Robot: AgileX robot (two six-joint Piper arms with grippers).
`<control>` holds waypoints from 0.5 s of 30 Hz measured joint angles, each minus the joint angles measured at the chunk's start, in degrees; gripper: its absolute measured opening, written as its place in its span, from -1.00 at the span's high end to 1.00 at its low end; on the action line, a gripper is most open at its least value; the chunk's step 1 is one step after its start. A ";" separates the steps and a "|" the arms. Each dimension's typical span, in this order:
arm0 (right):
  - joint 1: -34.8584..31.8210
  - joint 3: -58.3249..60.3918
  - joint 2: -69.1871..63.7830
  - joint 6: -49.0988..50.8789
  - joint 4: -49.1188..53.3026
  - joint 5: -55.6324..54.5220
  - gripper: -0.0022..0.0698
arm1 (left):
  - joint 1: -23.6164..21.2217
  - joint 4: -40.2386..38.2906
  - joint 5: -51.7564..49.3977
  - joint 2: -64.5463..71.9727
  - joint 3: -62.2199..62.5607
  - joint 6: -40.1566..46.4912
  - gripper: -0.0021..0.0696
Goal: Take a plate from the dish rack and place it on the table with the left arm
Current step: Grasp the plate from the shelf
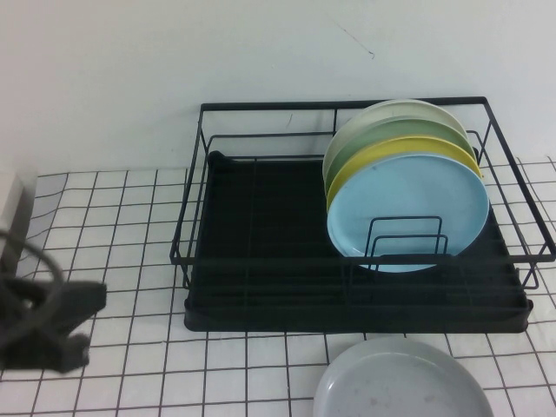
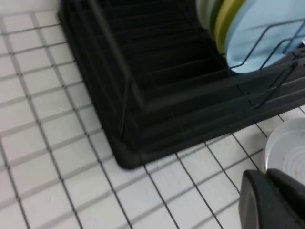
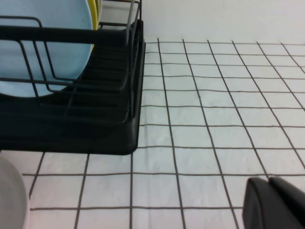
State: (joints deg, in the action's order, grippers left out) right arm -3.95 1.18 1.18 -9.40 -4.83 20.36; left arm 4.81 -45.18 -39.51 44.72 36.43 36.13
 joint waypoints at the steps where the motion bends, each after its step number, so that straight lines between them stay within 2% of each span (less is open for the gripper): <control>1: 0.00 0.00 0.00 0.00 0.00 0.00 0.94 | 0.00 -1.07 -0.50 2.98 1.96 3.47 0.95; 4: 0.00 0.00 0.00 0.00 0.00 0.00 0.94 | 0.00 -4.69 -1.47 12.70 8.90 10.27 0.95; 7: 0.00 0.00 0.00 0.00 0.00 0.00 0.94 | 1.84 -6.75 -1.89 22.39 15.66 14.96 0.95; 15: 0.00 0.00 0.00 0.00 0.00 0.00 0.94 | 14.76 -6.78 -3.14 41.63 34.33 24.34 0.95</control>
State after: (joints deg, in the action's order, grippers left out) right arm -3.95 1.18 1.18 -9.40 -4.83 20.36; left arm 19.56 -51.96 -42.65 86.36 70.76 60.47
